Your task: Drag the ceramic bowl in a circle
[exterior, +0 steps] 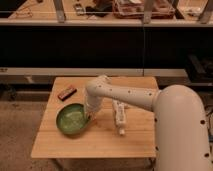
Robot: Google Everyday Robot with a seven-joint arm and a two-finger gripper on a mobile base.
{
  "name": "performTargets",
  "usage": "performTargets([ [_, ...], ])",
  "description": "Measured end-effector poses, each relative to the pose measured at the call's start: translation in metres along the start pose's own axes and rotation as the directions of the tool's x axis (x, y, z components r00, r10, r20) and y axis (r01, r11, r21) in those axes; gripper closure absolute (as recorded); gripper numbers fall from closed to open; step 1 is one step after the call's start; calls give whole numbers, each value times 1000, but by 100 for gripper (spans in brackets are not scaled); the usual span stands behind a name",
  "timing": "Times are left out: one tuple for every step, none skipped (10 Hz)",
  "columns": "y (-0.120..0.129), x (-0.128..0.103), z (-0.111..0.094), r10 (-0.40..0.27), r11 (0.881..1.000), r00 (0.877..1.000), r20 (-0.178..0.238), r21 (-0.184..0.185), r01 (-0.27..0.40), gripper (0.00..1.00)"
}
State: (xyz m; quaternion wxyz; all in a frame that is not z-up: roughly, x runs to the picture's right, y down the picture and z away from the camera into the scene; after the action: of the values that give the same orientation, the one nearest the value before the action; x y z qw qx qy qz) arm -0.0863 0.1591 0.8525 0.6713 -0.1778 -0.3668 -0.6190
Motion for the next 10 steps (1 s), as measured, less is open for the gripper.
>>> performTargets([
  [21, -6, -3, 28, 1000, 1000, -7, -9, -28, 100],
  [36, -13, -4, 44, 999, 999, -8, -19, -44, 100],
  [46, -21, -4, 54, 998, 999, -8, -25, -54, 100],
  [59, -34, -4, 61, 997, 998, -7, -36, -61, 100],
  [63, -43, -6, 59, 997, 998, -12, -40, -59, 100],
  [67, -58, -9, 52, 998, 998, -18, -46, -53, 100],
  [67, -74, -12, 35, 998, 999, -27, -53, -37, 100],
  [64, -90, -14, 14, 998, 999, -35, -63, -16, 100],
  [62, -99, -15, -3, 998, 999, -38, -70, 0, 100],
  [57, -113, -15, -30, 996, 999, -41, -83, 27, 100],
])
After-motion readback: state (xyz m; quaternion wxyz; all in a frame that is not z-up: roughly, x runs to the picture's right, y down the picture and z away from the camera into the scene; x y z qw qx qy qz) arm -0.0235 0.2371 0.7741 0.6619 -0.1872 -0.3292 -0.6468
